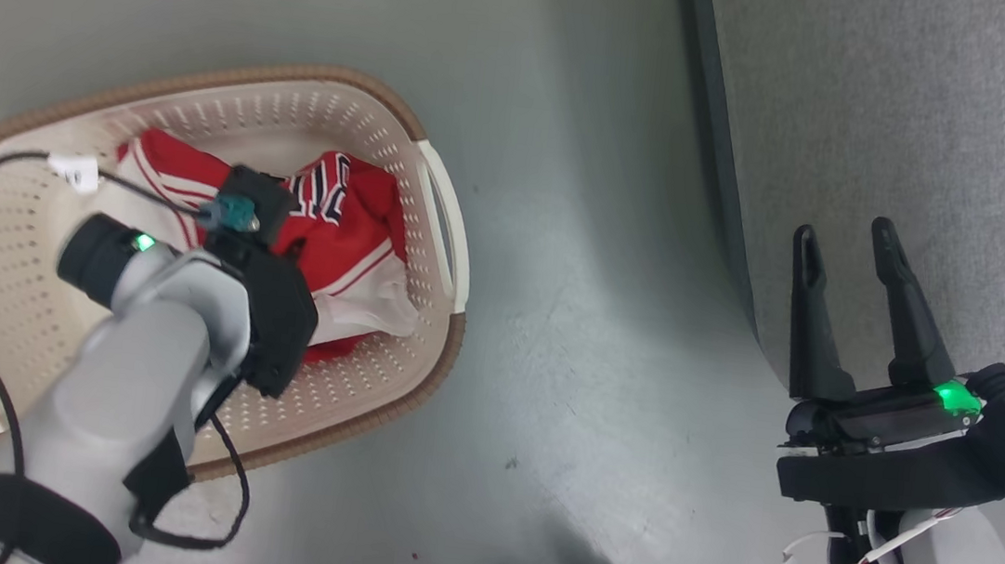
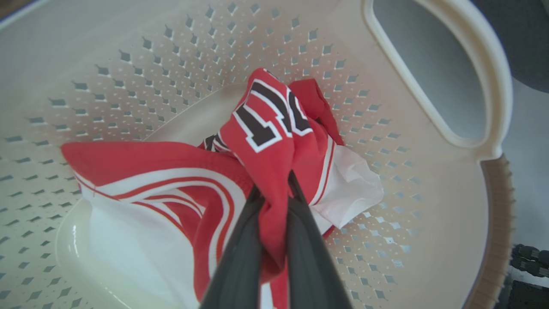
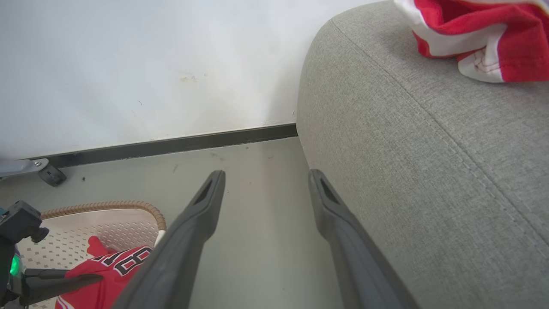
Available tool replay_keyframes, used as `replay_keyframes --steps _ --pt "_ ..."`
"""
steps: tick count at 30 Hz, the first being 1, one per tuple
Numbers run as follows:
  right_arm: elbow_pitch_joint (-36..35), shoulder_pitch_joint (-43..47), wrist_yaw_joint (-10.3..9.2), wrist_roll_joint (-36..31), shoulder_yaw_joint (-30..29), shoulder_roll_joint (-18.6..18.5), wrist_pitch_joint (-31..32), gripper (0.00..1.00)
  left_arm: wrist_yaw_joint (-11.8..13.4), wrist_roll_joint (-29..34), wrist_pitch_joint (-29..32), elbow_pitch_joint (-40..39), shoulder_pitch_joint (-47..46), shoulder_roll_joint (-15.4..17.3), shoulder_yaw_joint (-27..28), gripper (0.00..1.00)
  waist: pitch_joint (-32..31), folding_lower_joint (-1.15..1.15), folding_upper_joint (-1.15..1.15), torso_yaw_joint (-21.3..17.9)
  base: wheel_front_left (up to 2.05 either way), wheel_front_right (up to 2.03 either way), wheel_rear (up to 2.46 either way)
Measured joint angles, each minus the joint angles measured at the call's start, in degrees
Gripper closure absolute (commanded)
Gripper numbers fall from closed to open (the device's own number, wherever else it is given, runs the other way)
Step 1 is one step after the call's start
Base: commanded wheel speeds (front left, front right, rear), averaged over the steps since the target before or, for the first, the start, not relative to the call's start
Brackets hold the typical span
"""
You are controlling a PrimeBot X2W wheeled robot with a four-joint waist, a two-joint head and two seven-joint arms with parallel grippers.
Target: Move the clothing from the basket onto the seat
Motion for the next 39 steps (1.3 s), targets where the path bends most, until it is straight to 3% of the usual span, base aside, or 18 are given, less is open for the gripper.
replay_keyframes --steps 8,22,39 --pt "1.72 -0.48 0.07 0.11 -1.77 -1.91 0.0 0.0 0.0 -3.37 -7.4 -2.63 5.22 -1.7 -0.19 1.0 -5.12 0.0 0.0 1.95 0.0 0.0 0.0" --pt "5.31 -0.24 0.23 0.98 -2.1 -3.77 0.0 0.0 0.0 -8.53 -17.89 -9.7 12.07 -0.99 -1.21 1.0 -16.29 -0.01 -0.01 6.35 0.0 0.0 0.0" --pt "9.84 5.16 0.24 3.92 1.6 -6.17 0.0 0.0 -0.01 -13.93 -20.35 -24.27 17.06 0.81 -2.21 1.0 -31.69 -0.02 -0.01 12.0 0.0 0.0 0.0"
